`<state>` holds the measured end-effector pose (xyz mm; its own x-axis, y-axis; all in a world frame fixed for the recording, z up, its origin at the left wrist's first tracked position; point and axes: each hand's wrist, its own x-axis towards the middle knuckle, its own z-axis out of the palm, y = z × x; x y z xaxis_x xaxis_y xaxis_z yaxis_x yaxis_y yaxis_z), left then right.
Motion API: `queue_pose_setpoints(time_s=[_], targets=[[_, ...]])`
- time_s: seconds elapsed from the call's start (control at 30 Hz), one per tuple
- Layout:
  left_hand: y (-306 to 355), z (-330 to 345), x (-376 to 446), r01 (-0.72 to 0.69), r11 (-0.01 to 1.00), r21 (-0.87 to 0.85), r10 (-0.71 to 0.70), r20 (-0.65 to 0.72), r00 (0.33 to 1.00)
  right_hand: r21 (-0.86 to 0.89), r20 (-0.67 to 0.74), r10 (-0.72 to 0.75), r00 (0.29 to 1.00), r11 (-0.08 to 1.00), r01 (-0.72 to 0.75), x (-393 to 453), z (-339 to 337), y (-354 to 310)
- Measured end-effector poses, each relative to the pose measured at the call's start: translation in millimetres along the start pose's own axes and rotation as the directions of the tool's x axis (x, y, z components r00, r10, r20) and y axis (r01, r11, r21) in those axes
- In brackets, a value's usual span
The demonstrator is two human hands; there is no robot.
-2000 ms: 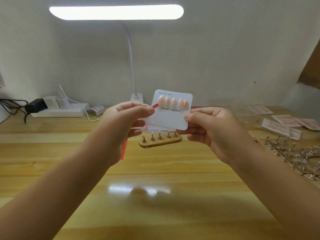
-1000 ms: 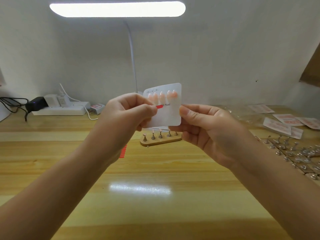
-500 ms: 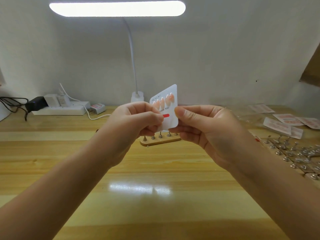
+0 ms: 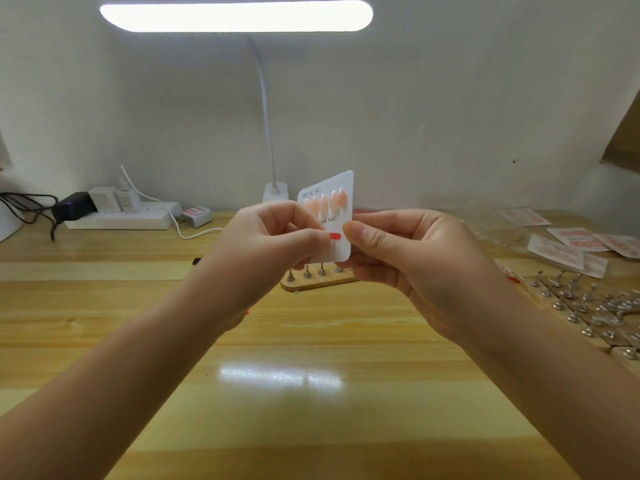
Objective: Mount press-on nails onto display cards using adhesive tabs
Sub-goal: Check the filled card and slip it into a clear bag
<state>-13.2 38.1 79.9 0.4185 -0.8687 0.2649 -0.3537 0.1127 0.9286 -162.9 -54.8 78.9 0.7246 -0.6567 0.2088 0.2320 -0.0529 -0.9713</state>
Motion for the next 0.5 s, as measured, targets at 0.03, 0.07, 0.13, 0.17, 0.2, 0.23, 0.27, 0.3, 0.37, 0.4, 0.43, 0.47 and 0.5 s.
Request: queue_pose_setpoints(time_s=[0.03, 0.07, 0.13, 0.17, 0.2, 0.23, 0.27, 0.3, 0.37, 0.4, 0.43, 0.47, 0.5], targets=[[-0.1, 0.2, -0.2, -0.017, 1.000, 0.024, 0.017, -0.004, 1.000, -0.014, -0.006, -0.003, 1.000, 1.000, 0.003, -0.3, 0.2, -0.3], [-0.2, 0.5, -0.5, -0.034, 0.998, 0.046, 0.034, -0.007, 0.999, -0.031, -0.013, -0.008, 1.000, 0.999, 0.008, -0.7, 0.5, -0.6], [0.6, 1.7, -1.7, -0.067, 0.994, 0.090, 0.069, -0.021, 0.997, -0.068, -0.024, -0.024, 0.999, 0.997, 0.023, -1.9, 1.7, -1.1], [1.1, 2.4, -2.3, -0.082, 0.990, 0.110, 0.086, -0.028, 0.996, -0.088, -0.029, -0.033, 0.999, 0.996, 0.030, -2.5, 2.4, -1.0], [1.2, 2.9, -2.9, -0.096, 0.987, 0.127, 0.100, -0.031, 0.994, -0.106, -0.036, -0.040, 0.999, 0.994, 0.036, -2.9, 3.0, -0.7], [1.4, 3.5, -3.5, -0.109, 0.984, 0.142, 0.115, -0.032, 0.993, -0.120, -0.047, -0.046, 0.998, 0.992, 0.041, -2.9, 3.4, 0.0], [1.3, 3.9, -4.0, -0.121, 0.980, 0.157, 0.128, -0.036, 0.991, -0.130, -0.062, -0.053, 0.997, 0.991, 0.045, -2.8, 3.5, 0.9], [0.9, 4.2, -4.3, -0.131, 0.976, 0.173, 0.140, -0.040, 0.989, -0.142, -0.077, -0.063, 0.995, 0.989, 0.051, -2.3, 3.3, 2.2], [-0.6, 4.3, -4.1, -0.138, 0.969, 0.203, 0.150, -0.046, 0.988, -0.180, -0.104, -0.096, 0.990, 0.981, 0.076, -1.3, 2.6, 4.6], [-1.1, 4.4, -3.9, -0.137, 0.966, 0.219, 0.150, -0.047, 0.988, -0.205, -0.112, -0.120, 0.986, 0.974, 0.095, -0.7, 2.3, 5.6], [-1.0, 4.3, -3.9, -0.131, 0.963, 0.235, 0.146, -0.048, 0.988, -0.230, -0.121, -0.146, 0.982, 0.966, 0.115, -0.2, 1.8, 6.6], [-0.4, 4.3, -4.2, -0.123, 0.961, 0.247, 0.140, -0.049, 0.989, -0.254, -0.134, -0.167, 0.977, 0.959, 0.129, 0.4, 1.6, 7.3], [0.3, 4.5, -4.6, -0.114, 0.961, 0.251, 0.131, -0.050, 0.990, -0.274, -0.146, -0.185, 0.972, 0.951, 0.140, 0.9, 1.0, 7.9]])
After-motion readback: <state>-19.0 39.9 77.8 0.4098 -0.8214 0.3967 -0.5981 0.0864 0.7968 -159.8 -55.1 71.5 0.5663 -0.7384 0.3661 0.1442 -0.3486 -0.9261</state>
